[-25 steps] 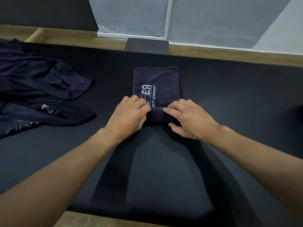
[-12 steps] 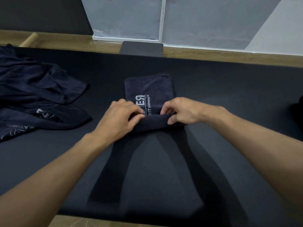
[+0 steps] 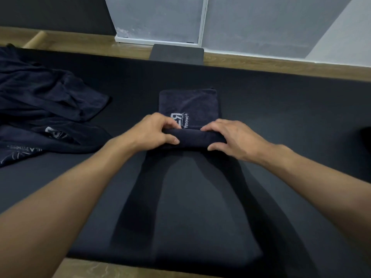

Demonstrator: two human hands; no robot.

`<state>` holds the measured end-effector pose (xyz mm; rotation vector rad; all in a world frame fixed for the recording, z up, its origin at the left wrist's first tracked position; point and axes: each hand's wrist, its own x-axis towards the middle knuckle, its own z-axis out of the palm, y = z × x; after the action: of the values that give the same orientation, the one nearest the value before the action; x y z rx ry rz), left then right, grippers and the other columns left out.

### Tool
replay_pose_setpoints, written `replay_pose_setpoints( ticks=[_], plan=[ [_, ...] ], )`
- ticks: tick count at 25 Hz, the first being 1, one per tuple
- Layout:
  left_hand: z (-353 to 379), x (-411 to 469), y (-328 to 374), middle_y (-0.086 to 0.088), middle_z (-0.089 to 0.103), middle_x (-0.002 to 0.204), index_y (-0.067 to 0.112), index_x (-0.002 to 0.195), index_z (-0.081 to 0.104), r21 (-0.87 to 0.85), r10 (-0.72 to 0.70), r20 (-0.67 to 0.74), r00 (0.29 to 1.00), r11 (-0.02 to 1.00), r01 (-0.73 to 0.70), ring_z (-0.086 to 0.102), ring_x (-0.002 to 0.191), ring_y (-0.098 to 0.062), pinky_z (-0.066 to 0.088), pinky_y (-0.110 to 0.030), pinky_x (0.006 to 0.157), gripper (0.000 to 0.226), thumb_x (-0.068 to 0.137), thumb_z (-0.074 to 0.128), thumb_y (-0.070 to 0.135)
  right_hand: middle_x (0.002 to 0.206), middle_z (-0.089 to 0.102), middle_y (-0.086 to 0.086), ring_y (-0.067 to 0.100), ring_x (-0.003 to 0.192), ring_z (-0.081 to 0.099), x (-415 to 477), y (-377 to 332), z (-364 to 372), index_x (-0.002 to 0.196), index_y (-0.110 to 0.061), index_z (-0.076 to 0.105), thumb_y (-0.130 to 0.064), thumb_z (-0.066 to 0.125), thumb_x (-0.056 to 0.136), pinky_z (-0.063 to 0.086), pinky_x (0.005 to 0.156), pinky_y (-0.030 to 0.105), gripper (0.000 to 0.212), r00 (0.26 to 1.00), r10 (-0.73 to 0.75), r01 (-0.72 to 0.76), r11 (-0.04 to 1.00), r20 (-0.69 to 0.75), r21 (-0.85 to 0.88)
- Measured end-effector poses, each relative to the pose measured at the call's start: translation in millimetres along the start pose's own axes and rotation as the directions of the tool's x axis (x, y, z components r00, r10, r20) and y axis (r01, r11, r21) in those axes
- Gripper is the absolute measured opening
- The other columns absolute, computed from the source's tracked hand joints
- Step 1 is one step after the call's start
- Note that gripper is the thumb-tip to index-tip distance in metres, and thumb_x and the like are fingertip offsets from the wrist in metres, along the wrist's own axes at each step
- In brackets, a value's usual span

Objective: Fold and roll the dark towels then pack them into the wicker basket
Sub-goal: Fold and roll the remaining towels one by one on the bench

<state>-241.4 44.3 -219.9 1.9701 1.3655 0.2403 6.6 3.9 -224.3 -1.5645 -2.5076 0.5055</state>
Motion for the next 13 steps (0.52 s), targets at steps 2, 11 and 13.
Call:
replay_pose_setpoints(
  ticks=[2,11,13],
  plan=[
    [-0.5,2.7,2.4,0.006,0.073,0.096,0.034,0.096,0.071,-0.057,-0.048,0.024,0.999,0.997,0.049,0.066,0.098,-0.015,0.051,-0.036,0.093,0.028,0.073,0.085,0.027,0.115,0.069,-0.003,0.014,0.106,0.062,5.1,1.8,-2.2,0.124,-0.022,0.063,-0.030,0.075,0.084,0.045,0.094,0.027,0.042,0.995,0.084,-0.090,0.988,0.052,0.123],
    [2.5,9.7,-3.8,0.004,0.073,0.092,0.023,0.097,0.075,-0.018,-0.022,-0.041,0.999,1.000,0.021,0.066,0.094,-0.014,0.051,-0.034,0.089,0.028,0.077,0.080,0.041,0.114,0.067,-0.001,0.021,0.107,0.061,20.4,8.6,-0.2,0.119,-0.023,0.066,-0.024,0.069,0.088,0.047,0.093,0.040,0.031,0.987,0.090,-0.071,0.988,-0.137,0.139],
    [-6.9,19.9,-4.2,0.005,0.073,0.091,0.025,0.094,0.076,-0.091,-0.040,0.021,0.999,0.995,0.042,0.066,0.094,-0.012,0.050,-0.028,0.088,0.020,0.082,0.075,0.041,0.121,0.062,0.001,0.026,0.106,0.058,5.9,3.9,16.5,0.126,-0.022,0.062,-0.032,0.070,0.085,0.044,0.086,0.044,0.043,0.953,-0.156,0.083,0.959,-0.261,-0.269]
  ],
)
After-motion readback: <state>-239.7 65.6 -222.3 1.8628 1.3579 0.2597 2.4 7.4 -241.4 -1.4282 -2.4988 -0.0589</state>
